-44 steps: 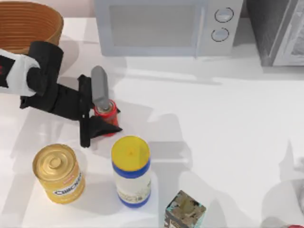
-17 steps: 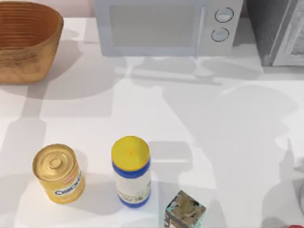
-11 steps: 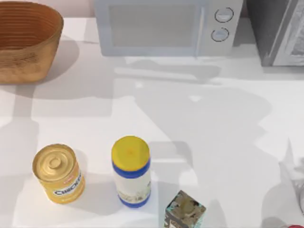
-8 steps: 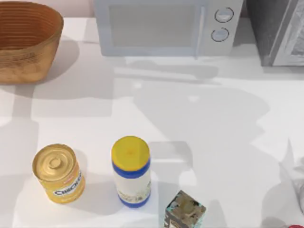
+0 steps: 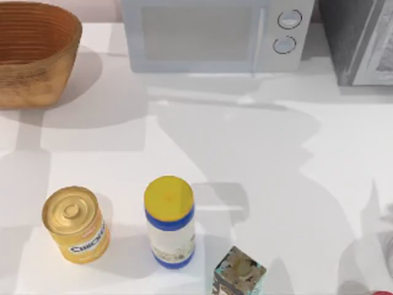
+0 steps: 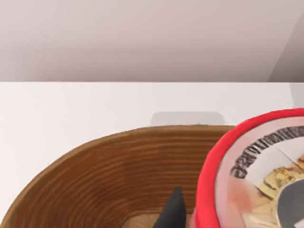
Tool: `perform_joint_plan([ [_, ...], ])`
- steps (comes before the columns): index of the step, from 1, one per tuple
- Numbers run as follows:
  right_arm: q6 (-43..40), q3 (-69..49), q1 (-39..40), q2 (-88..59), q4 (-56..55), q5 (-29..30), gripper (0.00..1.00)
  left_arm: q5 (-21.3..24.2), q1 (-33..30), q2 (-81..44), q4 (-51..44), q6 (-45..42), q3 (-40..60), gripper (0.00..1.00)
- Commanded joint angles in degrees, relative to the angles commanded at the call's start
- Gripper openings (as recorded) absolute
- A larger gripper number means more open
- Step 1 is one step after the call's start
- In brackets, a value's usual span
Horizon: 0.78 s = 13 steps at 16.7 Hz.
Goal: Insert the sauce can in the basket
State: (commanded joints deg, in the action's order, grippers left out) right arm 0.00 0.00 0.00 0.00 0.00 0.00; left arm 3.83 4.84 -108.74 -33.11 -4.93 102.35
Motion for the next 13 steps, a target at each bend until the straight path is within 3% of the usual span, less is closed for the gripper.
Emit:
perform_joint_plan([
  [10, 0.00, 0.00, 0.00, 0.00, 0.00, 0.00, 1.00, -0.06, -0.06, -4.41, 5.06, 0.23, -0.83, 0.00],
  [13, 0.00, 0.00, 0.00, 0.00, 0.00, 0.00, 1.00, -0.06, -0.06, -4.41, 5.06, 0.23, -0.83, 0.23],
])
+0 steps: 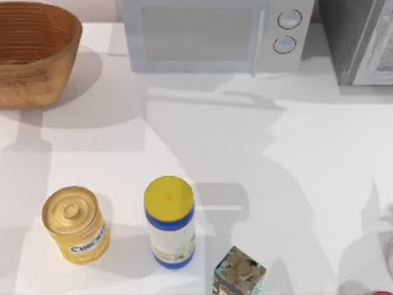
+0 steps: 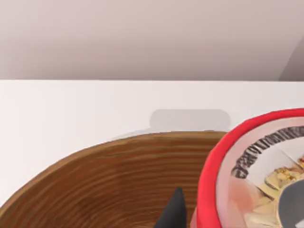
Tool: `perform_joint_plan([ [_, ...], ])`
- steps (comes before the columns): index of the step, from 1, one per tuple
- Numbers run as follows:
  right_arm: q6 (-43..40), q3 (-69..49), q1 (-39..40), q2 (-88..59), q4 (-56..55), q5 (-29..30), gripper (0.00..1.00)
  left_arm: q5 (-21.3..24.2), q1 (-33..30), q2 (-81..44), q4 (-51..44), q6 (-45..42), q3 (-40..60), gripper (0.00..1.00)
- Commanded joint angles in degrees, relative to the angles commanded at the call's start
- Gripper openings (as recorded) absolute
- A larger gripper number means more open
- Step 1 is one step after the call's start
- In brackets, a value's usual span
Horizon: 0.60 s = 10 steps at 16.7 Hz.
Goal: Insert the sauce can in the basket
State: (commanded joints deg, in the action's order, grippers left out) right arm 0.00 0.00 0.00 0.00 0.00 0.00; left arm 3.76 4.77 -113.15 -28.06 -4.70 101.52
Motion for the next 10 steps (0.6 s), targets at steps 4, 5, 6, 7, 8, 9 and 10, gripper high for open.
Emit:
perform_joint_plan([
  [4, 0.00, 0.00, 0.00, 0.00, 0.00, 0.00, 1.00, 0.00, 0.00, 0.00, 0.00, 0.00, 0.00, 0.53],
  [5, 0.00, 0.00, 0.00, 0.00, 0.00, 0.00, 1.00, 0.00, 0.00, 0.00, 0.00, 0.00, 0.00, 0.60],
  [6, 0.00, 0.00, 0.00, 0.00, 0.00, 0.00, 1.00, 0.00, 0.00, 0.00, 0.00, 0.00, 0.00, 0.68],
  [7, 0.00, 0.00, 0.00, 0.00, 0.00, 0.00, 1.00, 0.00, 0.00, 0.00, 0.00, 0.00, 0.00, 0.75],
  [8, 0.00, 0.00, 0.00, 0.00, 0.00, 0.00, 1.00, 0.00, 0.00, 0.00, 0.00, 0.00, 0.00, 0.83],
  [9, 0.00, 0.00, 0.00, 0.00, 0.00, 0.00, 1.00, 0.00, 0.00, 0.00, 0.00, 0.00, 0.00, 0.90],
  [10, 0.00, 0.00, 0.00, 0.00, 0.00, 0.00, 1.00, 0.00, 0.00, 0.00, 0.00, 0.00, 0.00, 0.98],
])
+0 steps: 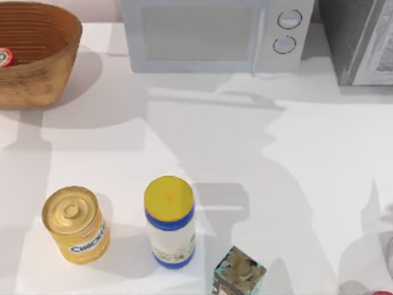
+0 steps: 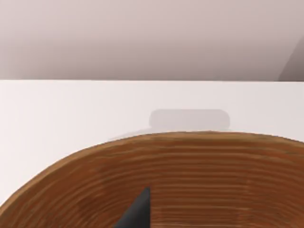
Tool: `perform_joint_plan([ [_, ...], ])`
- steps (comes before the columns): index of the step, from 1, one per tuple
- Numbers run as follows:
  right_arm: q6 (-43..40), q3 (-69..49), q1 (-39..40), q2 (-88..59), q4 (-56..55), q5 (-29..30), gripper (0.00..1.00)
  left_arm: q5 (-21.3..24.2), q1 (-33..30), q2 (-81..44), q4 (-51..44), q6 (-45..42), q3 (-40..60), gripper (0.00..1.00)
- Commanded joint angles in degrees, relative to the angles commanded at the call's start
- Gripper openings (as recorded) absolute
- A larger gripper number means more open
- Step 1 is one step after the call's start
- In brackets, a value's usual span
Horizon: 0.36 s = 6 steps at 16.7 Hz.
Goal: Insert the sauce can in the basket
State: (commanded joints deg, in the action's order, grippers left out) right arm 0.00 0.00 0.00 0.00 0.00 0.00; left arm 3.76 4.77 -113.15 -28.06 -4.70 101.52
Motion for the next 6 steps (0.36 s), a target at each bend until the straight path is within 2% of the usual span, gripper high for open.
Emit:
perform_joint_plan([
  [6, 0.00, 0.00, 0.00, 0.00, 0.00, 0.00, 1.00, 0.00, 0.00, 0.00, 0.00, 0.00, 0.00, 1.00],
])
